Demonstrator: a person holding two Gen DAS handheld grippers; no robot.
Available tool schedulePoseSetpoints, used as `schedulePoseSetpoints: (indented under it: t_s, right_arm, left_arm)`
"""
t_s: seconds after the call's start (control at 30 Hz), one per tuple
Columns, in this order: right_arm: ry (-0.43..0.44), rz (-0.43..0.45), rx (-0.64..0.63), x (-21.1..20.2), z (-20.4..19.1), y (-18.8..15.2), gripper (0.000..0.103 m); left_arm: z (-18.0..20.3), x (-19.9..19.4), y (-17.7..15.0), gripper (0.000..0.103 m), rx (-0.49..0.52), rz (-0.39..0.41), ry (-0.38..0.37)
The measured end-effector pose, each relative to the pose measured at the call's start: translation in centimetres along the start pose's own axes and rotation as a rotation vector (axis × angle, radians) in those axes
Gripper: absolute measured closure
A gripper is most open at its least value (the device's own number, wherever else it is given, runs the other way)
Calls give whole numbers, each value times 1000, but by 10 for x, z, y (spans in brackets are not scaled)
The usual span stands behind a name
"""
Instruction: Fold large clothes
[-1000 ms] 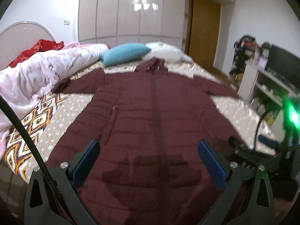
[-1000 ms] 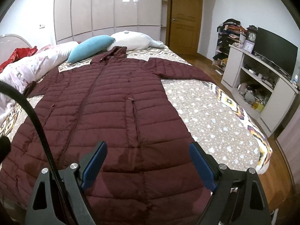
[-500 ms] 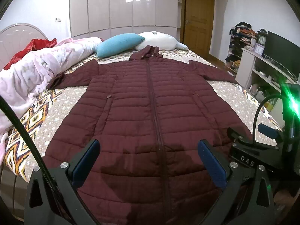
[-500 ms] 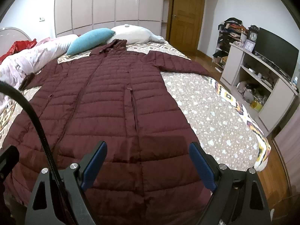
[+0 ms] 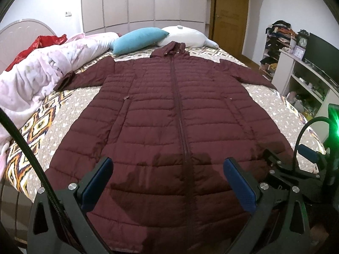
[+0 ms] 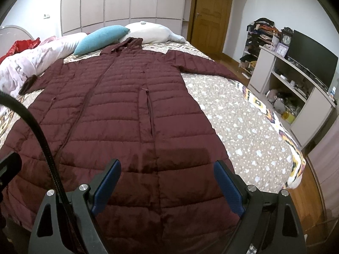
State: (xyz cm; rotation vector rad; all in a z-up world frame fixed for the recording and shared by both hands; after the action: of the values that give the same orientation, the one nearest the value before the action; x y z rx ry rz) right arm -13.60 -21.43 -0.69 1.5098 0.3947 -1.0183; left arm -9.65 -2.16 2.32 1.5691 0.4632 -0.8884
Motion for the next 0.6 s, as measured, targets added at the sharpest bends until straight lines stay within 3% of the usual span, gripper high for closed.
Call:
schedulePoseSetpoints:
  t_s: [0.6]
  right_arm:
    - [-5,-17,-20,7,-8,3,11]
  left_arm:
    - [-7,10,2,0,-13,-27,15]
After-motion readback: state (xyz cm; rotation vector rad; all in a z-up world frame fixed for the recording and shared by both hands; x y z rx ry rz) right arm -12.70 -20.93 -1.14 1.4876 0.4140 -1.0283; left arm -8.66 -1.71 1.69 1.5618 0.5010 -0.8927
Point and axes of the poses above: each gripper's, at about its wrist camera, not at the fingertips, and x roughly the way its jaws point, z to its right, y to its top, the point moved 7 cm from there along x, roughly the way its jaws point, and after that the axes turned 5 degrees about -z, right-handed, at the moved point
